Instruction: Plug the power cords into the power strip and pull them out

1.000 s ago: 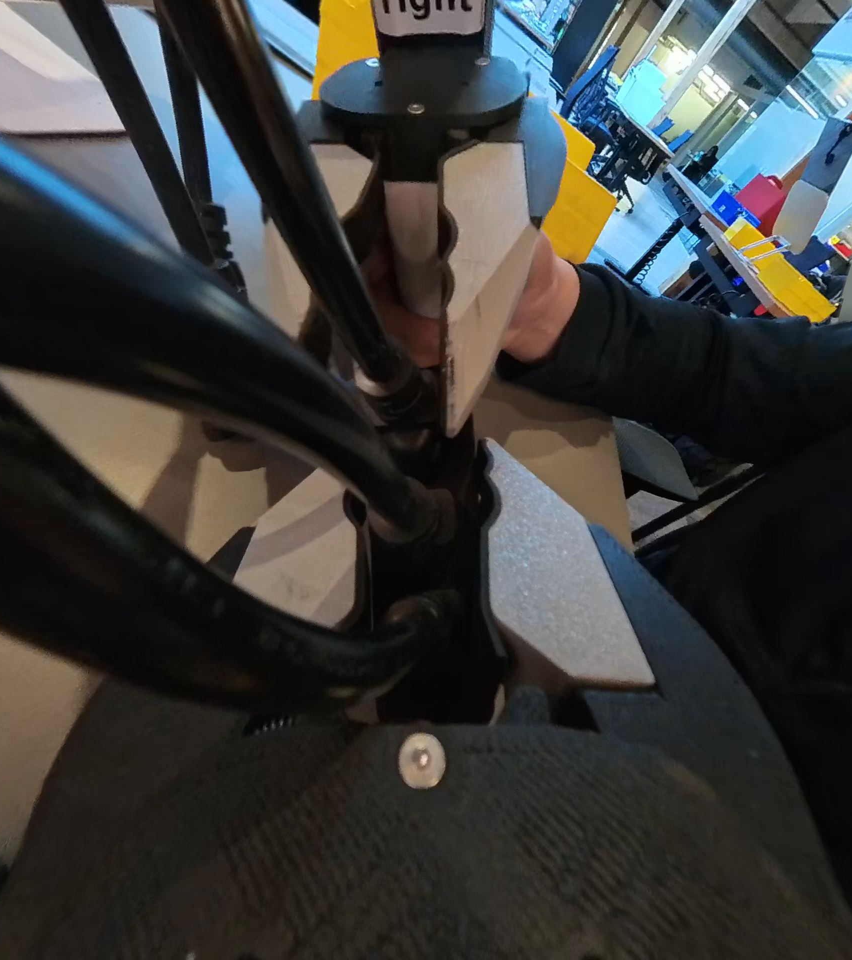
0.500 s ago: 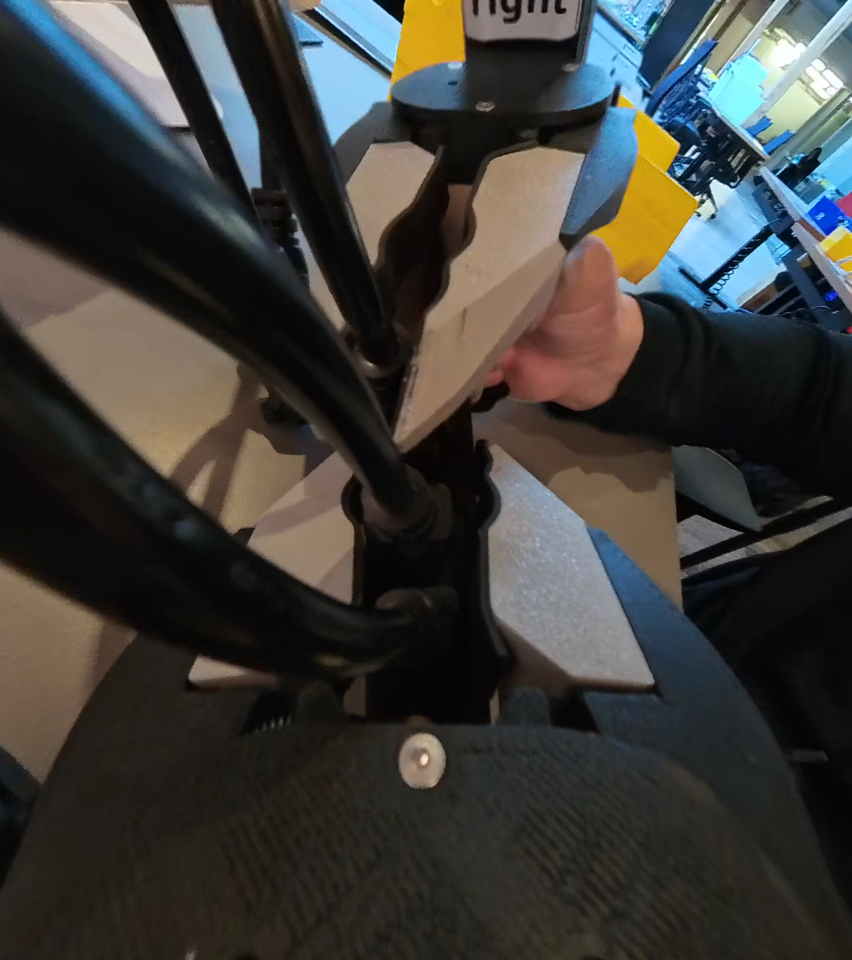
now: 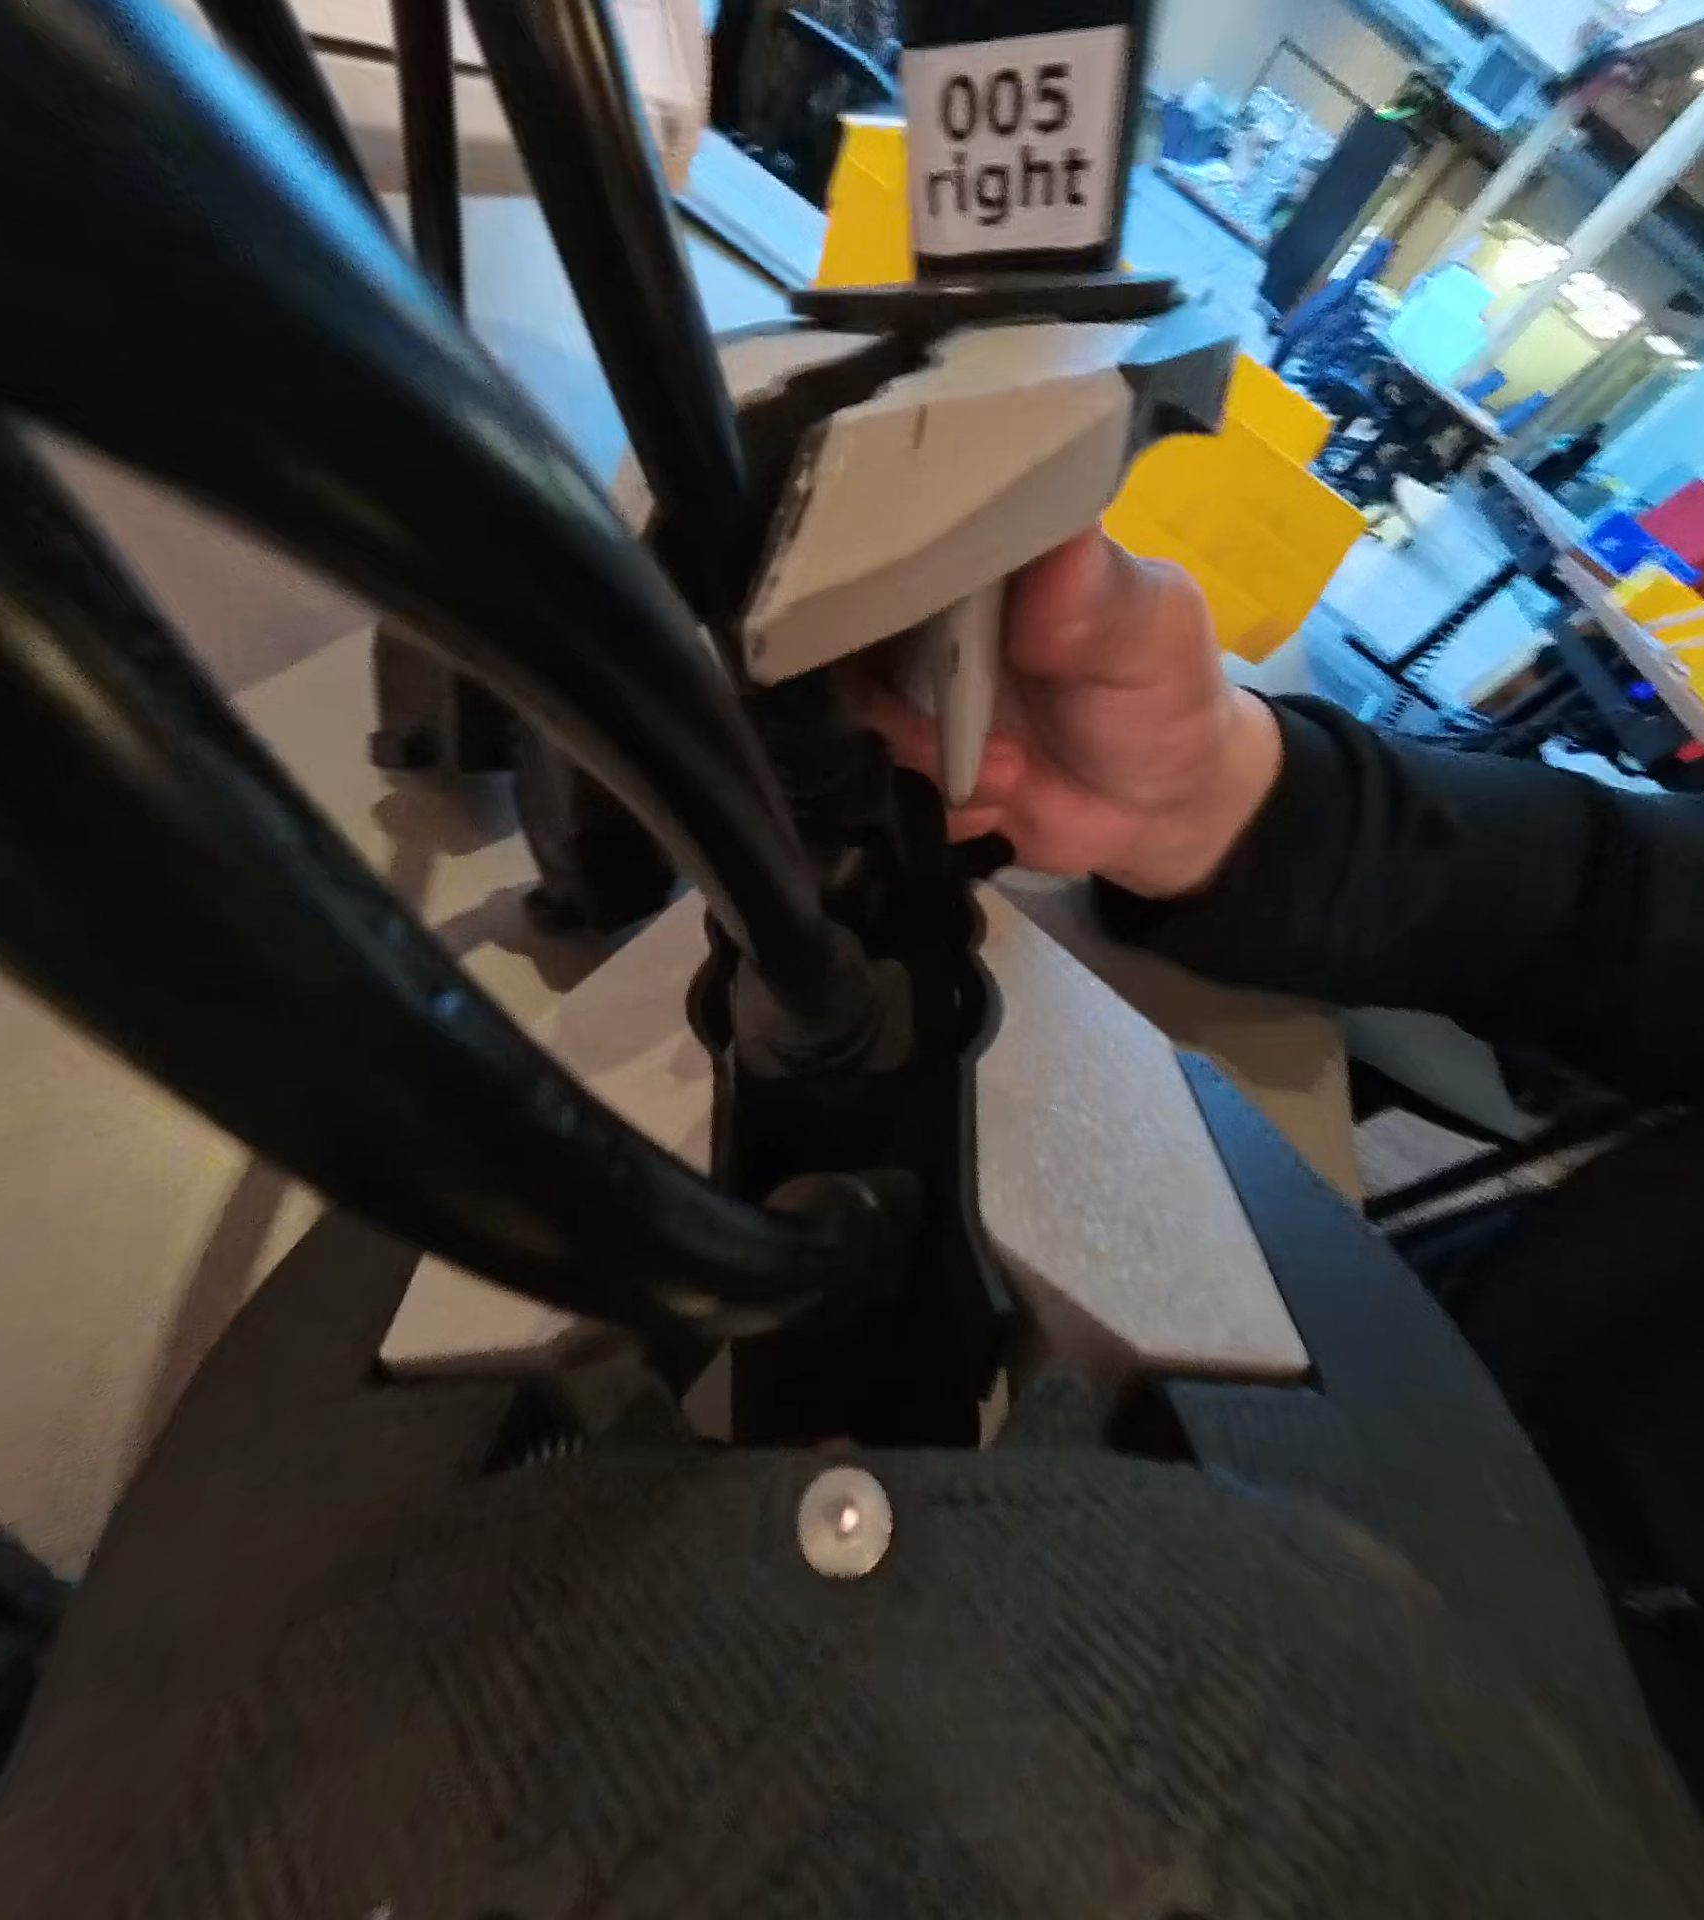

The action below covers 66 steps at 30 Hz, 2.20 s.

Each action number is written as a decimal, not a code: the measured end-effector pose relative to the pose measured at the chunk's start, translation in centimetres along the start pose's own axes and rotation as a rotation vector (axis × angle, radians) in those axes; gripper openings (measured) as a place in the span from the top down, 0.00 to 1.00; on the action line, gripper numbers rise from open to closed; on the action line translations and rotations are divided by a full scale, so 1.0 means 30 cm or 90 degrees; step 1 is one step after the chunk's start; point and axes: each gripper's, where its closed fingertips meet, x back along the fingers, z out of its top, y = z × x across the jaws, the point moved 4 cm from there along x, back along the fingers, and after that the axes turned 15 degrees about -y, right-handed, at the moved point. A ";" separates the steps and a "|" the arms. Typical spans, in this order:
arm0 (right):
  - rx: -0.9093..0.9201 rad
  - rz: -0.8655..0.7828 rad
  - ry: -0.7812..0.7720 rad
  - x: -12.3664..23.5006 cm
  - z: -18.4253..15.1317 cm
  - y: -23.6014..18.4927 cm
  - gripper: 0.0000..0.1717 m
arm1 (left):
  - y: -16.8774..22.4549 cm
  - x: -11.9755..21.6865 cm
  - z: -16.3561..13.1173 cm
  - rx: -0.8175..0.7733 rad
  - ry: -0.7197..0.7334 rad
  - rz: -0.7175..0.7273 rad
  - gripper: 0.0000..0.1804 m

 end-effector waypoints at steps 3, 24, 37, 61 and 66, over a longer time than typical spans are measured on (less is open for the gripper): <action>0.016 0.000 0.028 0.047 0.012 -0.009 0.96 | 0.005 0.018 -0.003 0.009 0.011 -0.042 0.79; 0.009 -0.074 -0.109 0.063 -0.062 0.045 0.80 | -0.059 0.117 0.027 0.084 0.146 -0.070 0.87; 0.037 -0.083 -0.099 0.098 -0.038 0.034 0.81 | -0.057 0.121 0.029 0.082 0.151 -0.077 0.88; 0.005 -0.054 -0.066 0.108 -0.026 0.034 0.74 | -0.053 0.121 0.033 0.072 0.154 -0.071 0.87; 0.033 -0.059 -0.110 0.084 -0.044 0.019 0.70 | -0.052 0.122 0.034 0.070 0.155 -0.071 0.87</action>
